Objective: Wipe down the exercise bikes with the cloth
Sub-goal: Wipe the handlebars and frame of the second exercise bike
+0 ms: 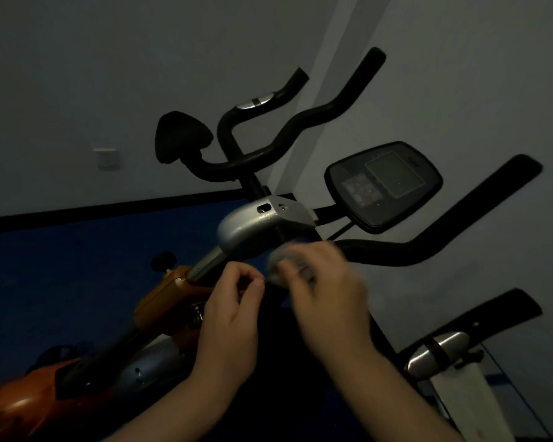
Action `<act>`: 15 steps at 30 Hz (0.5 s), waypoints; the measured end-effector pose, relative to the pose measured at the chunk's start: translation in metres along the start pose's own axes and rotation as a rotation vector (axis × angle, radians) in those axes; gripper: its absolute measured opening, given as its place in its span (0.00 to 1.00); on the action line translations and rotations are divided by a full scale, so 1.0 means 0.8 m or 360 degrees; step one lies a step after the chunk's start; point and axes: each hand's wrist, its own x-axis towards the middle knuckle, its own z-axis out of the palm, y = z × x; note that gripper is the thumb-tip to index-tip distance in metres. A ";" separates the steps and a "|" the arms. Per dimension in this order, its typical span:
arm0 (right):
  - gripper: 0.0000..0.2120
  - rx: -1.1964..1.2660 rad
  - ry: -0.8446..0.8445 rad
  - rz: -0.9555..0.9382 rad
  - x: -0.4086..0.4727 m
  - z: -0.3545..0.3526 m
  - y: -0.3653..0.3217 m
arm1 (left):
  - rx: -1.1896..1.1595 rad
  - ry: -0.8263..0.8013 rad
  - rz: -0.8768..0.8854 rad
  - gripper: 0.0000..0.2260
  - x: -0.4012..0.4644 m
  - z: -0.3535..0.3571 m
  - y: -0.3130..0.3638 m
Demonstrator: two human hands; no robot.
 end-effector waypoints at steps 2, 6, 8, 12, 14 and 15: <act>0.08 0.0073 -0.0145 -0.0077 0.004 -0.008 0.002 | 0.0014 0.0010 0.0007 0.07 -0.001 0.000 0.000; 0.07 -0.0294 0.0225 0.0050 0.052 -0.044 0.039 | 0.0053 0.0108 0.0037 0.07 0.000 0.004 0.003; 0.06 -0.0352 0.0058 -0.0062 0.057 -0.040 0.040 | 0.0056 0.0149 0.0044 0.06 -0.001 0.006 0.004; 0.06 -0.0185 -0.0545 -0.0300 0.067 -0.032 0.030 | 0.0115 0.0223 0.0038 0.06 -0.002 0.006 0.004; 0.06 -0.0170 -0.0649 -0.0208 0.093 -0.028 0.029 | 0.0155 0.0247 0.0037 0.05 -0.002 0.008 0.006; 0.06 -0.0203 -0.0657 -0.0188 0.103 -0.023 0.026 | 0.0152 0.0258 0.0034 0.06 -0.003 0.009 0.007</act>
